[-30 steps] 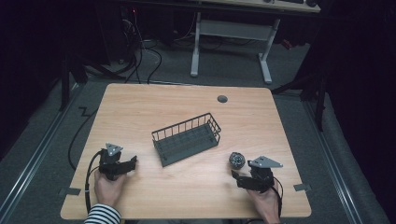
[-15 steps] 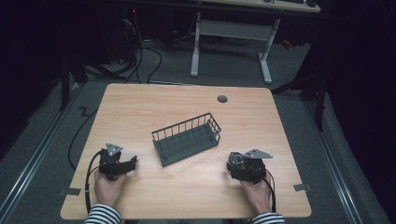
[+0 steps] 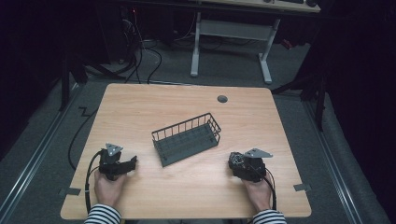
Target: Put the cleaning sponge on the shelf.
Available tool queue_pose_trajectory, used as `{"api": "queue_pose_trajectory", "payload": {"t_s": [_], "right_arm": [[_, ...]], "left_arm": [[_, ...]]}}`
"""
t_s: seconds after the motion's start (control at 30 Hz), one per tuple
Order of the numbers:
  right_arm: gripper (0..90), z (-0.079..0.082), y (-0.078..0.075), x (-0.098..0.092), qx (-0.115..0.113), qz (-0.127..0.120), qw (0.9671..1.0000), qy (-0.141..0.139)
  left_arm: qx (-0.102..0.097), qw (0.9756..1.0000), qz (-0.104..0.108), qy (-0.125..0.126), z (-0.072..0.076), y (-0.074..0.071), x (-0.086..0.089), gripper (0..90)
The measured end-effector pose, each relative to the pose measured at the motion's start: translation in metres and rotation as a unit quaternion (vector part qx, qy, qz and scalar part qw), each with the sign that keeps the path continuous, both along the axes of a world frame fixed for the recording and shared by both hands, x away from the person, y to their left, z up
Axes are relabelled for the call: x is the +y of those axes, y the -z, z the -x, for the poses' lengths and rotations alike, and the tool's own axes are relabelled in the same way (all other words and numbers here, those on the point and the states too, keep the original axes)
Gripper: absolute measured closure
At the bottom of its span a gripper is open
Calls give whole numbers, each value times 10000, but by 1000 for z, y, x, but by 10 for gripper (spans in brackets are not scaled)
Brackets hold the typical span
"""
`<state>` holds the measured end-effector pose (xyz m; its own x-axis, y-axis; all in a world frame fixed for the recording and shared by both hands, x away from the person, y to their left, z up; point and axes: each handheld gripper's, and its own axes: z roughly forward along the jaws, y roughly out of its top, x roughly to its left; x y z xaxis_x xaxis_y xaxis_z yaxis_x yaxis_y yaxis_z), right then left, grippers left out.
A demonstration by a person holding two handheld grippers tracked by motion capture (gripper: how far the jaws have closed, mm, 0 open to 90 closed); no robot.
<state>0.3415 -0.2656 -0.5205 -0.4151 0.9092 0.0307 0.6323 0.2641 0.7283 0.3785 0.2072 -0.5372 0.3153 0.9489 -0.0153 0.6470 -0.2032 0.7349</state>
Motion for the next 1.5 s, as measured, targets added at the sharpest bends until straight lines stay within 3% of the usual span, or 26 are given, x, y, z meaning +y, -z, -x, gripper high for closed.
{"api": "queue_pose_trajectory", "payload": {"t_s": [0.43,0.93,1.23,1.5], "right_arm": [[415,8,-10,-6,-91,-195,9997,-147],[415,10,-37,-5,-232,-390,9980,-446],[414,3,-54,1,-255,-627,9951,-720],[412,-11,-83,11,-448,-854,9909,-943]], "left_arm": [[0,10000,2,1,0,0,0,221],[0,10000,6,1,0,0,0,221],[0,10000,6,2,0,0,0,221],[-1,10000,6,0,0,0,0,221]]}}
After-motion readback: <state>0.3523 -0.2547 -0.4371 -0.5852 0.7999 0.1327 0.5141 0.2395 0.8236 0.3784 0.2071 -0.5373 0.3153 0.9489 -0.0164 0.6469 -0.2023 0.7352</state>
